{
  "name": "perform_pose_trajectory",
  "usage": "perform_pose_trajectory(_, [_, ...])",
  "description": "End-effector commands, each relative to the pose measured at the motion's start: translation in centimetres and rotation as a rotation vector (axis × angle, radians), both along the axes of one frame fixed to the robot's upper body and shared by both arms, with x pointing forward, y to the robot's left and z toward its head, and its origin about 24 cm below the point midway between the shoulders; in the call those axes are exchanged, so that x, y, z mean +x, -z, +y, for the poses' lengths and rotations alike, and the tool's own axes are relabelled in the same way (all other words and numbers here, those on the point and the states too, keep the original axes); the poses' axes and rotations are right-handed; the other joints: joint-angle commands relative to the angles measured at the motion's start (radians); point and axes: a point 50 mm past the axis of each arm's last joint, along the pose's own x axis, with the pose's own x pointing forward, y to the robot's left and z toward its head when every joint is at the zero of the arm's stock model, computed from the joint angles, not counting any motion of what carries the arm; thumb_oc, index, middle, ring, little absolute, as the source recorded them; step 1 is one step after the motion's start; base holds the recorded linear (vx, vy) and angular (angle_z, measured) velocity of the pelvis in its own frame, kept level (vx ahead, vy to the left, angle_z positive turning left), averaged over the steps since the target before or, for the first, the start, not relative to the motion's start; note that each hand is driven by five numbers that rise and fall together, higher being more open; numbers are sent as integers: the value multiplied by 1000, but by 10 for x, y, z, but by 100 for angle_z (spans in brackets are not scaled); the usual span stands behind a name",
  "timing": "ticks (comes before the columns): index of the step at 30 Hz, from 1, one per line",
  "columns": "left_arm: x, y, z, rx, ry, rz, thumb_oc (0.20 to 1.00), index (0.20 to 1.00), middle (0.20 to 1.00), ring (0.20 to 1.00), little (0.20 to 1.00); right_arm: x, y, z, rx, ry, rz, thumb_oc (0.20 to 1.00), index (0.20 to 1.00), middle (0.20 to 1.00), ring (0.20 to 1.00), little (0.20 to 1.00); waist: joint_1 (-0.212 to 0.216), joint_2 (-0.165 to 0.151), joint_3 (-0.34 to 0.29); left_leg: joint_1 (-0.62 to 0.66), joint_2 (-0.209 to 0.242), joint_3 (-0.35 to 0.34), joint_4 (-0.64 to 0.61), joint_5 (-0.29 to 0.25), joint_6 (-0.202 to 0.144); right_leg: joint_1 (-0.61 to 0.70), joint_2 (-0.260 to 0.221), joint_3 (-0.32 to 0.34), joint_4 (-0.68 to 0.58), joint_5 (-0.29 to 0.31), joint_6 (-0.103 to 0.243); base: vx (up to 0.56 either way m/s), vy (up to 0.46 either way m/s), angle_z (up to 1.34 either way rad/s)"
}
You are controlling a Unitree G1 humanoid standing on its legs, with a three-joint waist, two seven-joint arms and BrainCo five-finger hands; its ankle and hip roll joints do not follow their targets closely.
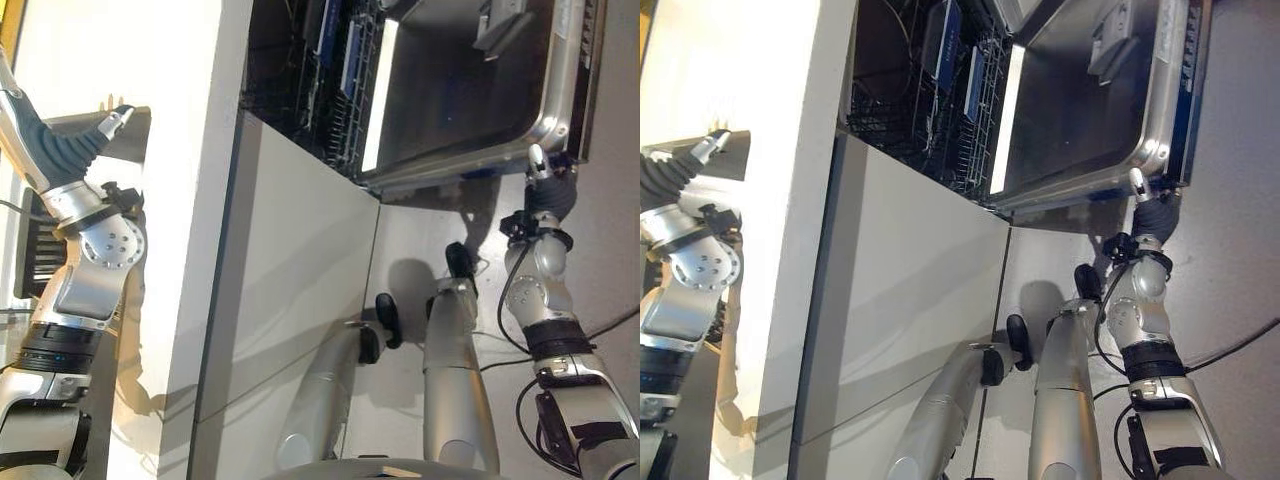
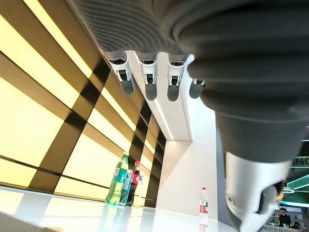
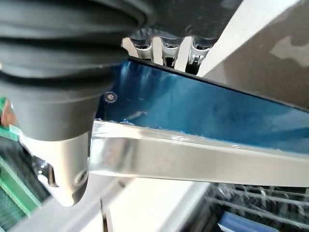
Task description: Pick up plates and place into dishwasher.
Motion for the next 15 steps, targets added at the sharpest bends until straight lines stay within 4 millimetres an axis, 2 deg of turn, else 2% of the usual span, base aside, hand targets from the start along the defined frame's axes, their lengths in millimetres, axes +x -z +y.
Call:
perform_pose_trajectory(1, [7, 42, -48, -87, 190, 106, 1000, 1000, 1000, 1000, 1000, -24, -155, 88, -406, -345, -657, 1000, 1000, 1000, 1000, 1000, -26, -17, 107, 36, 11, -24, 64, -76, -14, 133, -12, -43, -79, -42, -16, 19, 9, -10])
perform_pose_trajectory(7, [4, 40, -39, -72, 182, 111, 1000, 1000, 1000, 1000, 1000, -27, -147, 96, -415, -349, -655, 1000, 1000, 1000, 1000, 1000, 15, -77, 107, 108, 2, -61, 51, -79, -9, 255, -24, -82, -125, -34, -16, 22, -31, 8])
perform_pose_trajectory(10, [2, 38, -33, -52, 173, 115, 1000, 1000, 1000, 1000, 1000, -28, -142, 97, -395, -334, -652, 1000, 1000, 1000, 1000, 1000, 43, -118, 103, 130, -3, -83, 52, -76, -4, 312, -29, -105, -158, -18, -17, 33, -86, 22])
perform_pose_trajectory(15, [-1, 34, -21, -7, 151, 146, 1000, 1000, 1000, 1000, 1000, -29, -127, 95, -346, -298, -643, 1000, 1000, 1000, 1000, 1000, 103, -191, 82, 148, 6, -126, 74, -101, 7, 396, -20, -154, -206, -9, -22, 82, -134, 33])
